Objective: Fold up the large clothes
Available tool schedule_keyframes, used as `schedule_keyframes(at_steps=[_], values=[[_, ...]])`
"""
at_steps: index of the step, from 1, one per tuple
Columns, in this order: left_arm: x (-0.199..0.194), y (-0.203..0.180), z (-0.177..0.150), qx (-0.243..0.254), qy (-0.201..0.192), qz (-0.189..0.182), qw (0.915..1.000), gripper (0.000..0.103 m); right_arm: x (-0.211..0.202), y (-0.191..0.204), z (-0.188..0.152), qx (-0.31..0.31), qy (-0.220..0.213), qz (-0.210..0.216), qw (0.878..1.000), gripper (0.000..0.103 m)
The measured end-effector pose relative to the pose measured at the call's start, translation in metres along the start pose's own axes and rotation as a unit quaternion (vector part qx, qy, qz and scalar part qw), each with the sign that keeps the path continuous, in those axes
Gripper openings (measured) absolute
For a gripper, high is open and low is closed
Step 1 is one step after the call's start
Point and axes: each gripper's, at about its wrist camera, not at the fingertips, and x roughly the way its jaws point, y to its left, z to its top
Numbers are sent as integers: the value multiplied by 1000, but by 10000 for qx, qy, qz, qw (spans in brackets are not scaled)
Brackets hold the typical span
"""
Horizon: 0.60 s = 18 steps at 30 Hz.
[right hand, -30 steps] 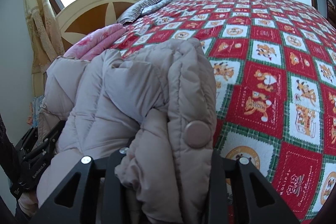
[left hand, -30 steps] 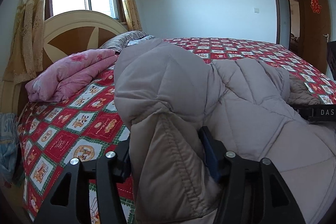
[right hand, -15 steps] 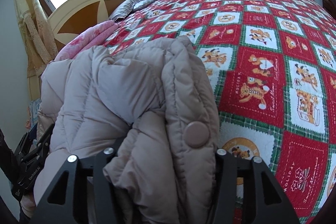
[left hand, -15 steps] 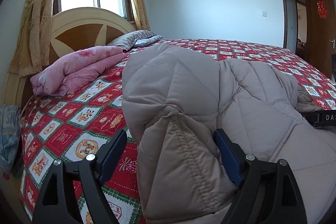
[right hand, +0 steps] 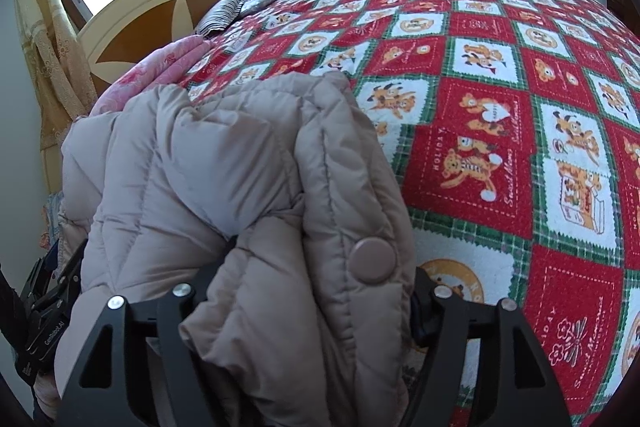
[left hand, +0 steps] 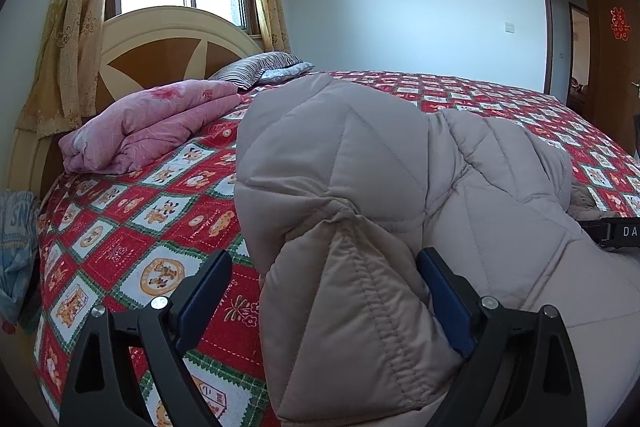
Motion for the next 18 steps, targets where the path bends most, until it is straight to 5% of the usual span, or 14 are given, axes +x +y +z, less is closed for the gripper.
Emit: schedule_keyframes(at_steps=[9, 18], values=[[-11, -3, 7, 145, -1, 165, 9998, 94, -13, 12, 1, -403, -166, -409, 9982, 74], [-116, -5, 24, 411, -800, 168, 9958, 94, -115, 41, -12, -611, -1112, -548, 9904, 86]])
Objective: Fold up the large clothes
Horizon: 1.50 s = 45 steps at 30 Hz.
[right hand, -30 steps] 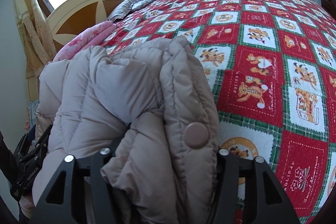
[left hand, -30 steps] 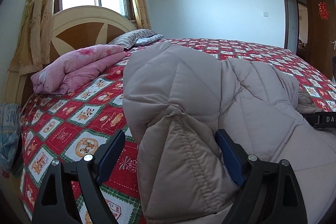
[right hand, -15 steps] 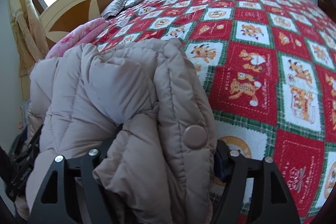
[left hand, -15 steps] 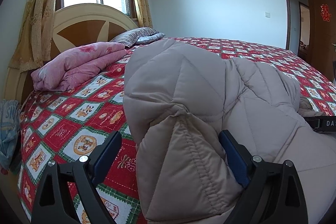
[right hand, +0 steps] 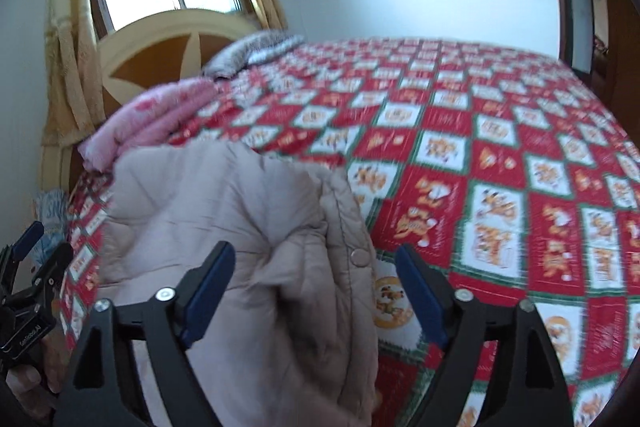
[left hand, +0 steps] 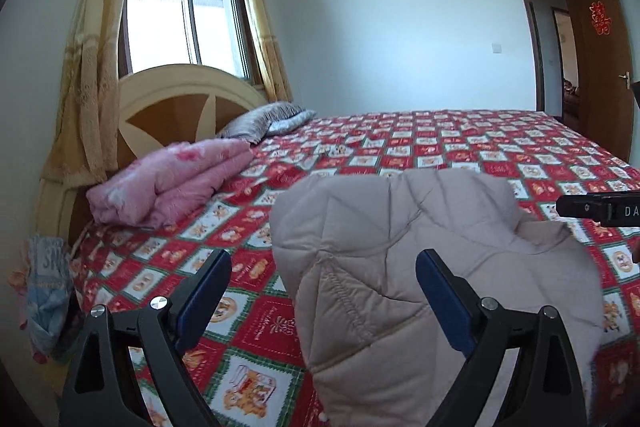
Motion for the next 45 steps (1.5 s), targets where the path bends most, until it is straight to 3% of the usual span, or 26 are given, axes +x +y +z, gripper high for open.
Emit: schedule_keyframes(at_steps=[7, 14, 45], values=[[-66, 11, 10, 24, -376, -46, 9993, 94, -63, 29, -14, -122, -411, 113, 9990, 89], [-92, 15, 15, -40, -585, -114, 9982, 94, -93, 46, -20, -228, -662, 184, 9974, 90], [-107, 6, 19, -88, -700, -244, 9972, 94, -118, 53, -35, -296, -796, 224, 9961, 91]])
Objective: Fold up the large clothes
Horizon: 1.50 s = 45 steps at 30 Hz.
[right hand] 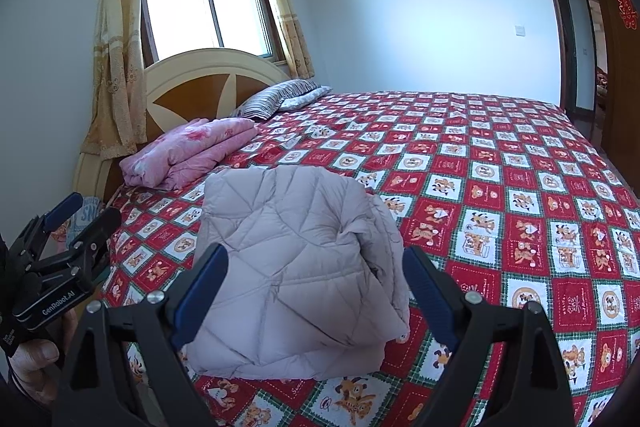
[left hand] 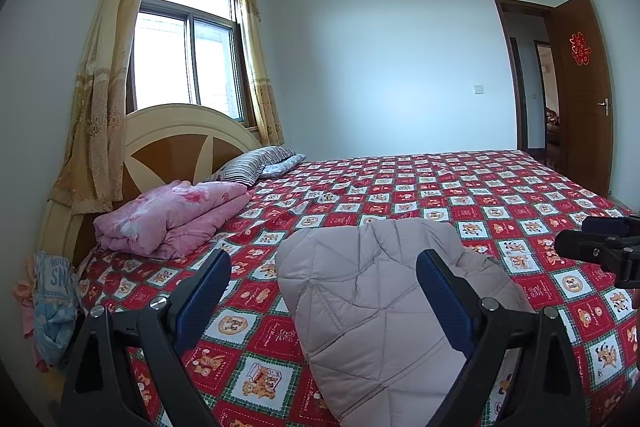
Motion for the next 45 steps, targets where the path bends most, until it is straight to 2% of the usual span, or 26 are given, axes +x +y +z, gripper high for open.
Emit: schedule_keyframes(at_steps=[45], values=[[8, 4, 2, -80, 132, -11, 9999, 94, -7, 3, 3, -41, -79, 20, 10000, 91]])
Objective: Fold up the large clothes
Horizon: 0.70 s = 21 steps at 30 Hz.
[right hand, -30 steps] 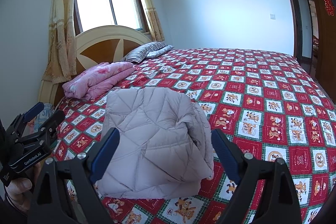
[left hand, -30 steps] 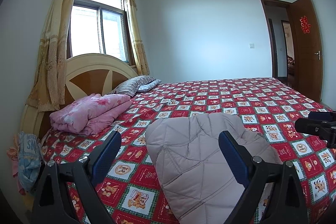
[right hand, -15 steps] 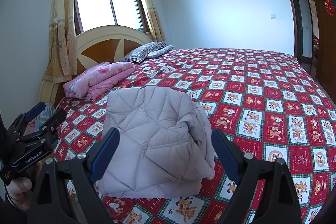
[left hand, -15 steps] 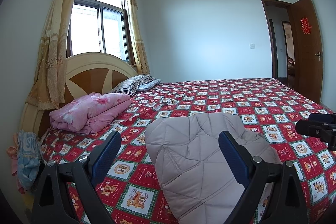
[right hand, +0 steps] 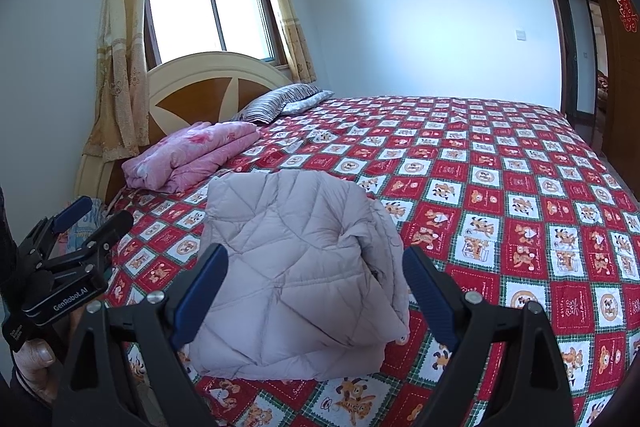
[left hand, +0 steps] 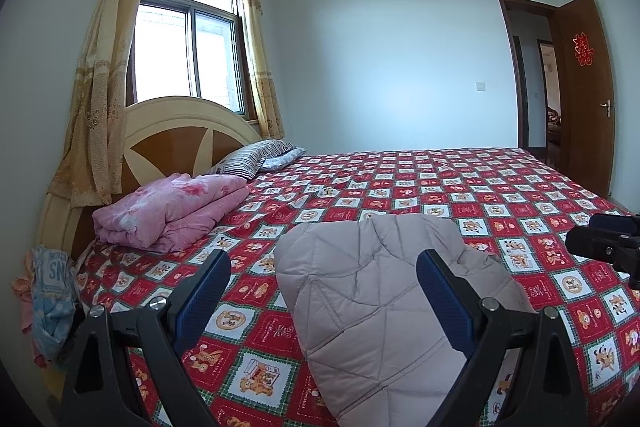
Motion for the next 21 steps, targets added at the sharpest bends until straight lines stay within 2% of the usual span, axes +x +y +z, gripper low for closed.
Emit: schedule_keyframes(at_steps=[13, 21], values=[[7, 2, -3, -96, 172, -62, 9998, 95, 1, 2, -2, 12, 50, 4, 10000, 91], [7, 0, -8, 6, 108, -77, 9999, 95, 1, 1, -5, 9, 73, 5, 10000, 91]])
